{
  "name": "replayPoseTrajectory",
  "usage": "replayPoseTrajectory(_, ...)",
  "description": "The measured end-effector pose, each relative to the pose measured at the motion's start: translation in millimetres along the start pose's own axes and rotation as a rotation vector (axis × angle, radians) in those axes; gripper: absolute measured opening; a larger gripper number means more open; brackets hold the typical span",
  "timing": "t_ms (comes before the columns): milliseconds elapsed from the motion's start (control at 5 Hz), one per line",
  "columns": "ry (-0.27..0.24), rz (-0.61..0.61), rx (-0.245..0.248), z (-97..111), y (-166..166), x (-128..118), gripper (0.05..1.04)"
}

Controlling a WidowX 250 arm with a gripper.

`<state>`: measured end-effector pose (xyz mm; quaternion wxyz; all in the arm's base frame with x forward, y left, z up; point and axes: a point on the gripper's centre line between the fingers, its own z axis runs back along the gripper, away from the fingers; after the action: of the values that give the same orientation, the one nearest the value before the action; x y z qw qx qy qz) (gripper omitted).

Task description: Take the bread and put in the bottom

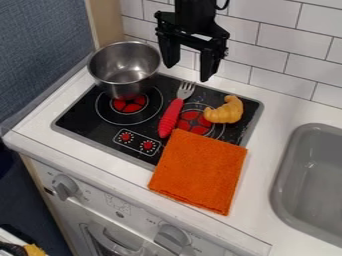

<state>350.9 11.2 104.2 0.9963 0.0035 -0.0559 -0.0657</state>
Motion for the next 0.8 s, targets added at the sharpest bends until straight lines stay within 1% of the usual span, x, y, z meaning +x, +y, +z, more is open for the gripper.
replayPoseTrajectory(200,0.033,0.005,-0.005,-11.7,-0.4,-2.6,1.000)
replayPoseTrajectory(400,0.074,-0.006,-0.017,-39.8,-14.7,3.5,1.000)
replayPoseTrajectory(600,0.069,-0.041,-0.004,-60.6,-31.0,17.6,1.000)
replayPoseTrajectory(800,0.082,-0.076,0.003,-79.7,-48.9,24.4,1.000)
